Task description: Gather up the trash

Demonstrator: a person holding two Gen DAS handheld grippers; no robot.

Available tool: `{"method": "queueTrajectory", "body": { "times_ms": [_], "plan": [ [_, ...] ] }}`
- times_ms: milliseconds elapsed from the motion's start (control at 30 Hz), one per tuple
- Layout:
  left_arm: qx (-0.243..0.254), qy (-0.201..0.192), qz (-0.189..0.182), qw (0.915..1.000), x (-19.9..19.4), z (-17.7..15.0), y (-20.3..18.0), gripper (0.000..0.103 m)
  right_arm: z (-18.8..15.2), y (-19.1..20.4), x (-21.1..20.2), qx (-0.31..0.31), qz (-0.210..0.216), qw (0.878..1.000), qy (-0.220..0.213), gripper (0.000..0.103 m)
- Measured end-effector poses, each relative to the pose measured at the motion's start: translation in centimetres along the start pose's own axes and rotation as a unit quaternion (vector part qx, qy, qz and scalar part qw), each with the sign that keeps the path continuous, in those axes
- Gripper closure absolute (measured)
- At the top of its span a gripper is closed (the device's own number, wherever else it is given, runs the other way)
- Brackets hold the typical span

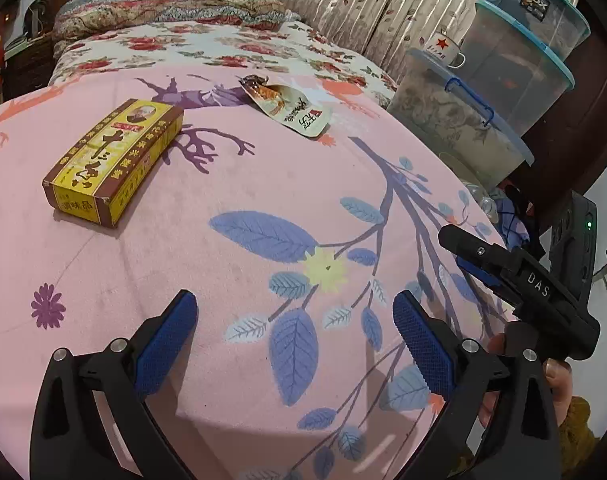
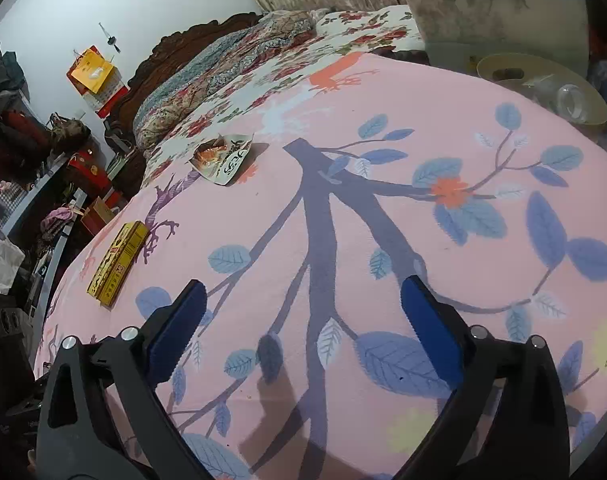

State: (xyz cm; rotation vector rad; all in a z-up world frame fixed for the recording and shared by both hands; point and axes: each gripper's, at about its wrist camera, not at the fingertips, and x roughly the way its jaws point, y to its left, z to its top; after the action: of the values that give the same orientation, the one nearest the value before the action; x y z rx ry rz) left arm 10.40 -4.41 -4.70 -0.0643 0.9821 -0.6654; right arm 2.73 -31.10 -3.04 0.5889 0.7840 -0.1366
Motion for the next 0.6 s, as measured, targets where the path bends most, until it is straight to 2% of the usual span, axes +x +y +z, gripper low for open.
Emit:
{"method": "queueTrajectory", "body": {
  "times_ms": [133, 600],
  "plan": [
    [0.021, 0.002, 0.019, 0.9996, 0.23, -0.16, -0.63, 0.009, 0.04, -0.14, -0.03, 0.003, 0.007, 1.000, -0.002, 0.003],
    [0.026, 0.000, 0.025, 0.9993, 0.22, -0.30, -0.77, 0.009, 0.08, -0.42, -0.12, 0.014, 0.010, 1.000, -0.009, 0.003]
  ]
}}
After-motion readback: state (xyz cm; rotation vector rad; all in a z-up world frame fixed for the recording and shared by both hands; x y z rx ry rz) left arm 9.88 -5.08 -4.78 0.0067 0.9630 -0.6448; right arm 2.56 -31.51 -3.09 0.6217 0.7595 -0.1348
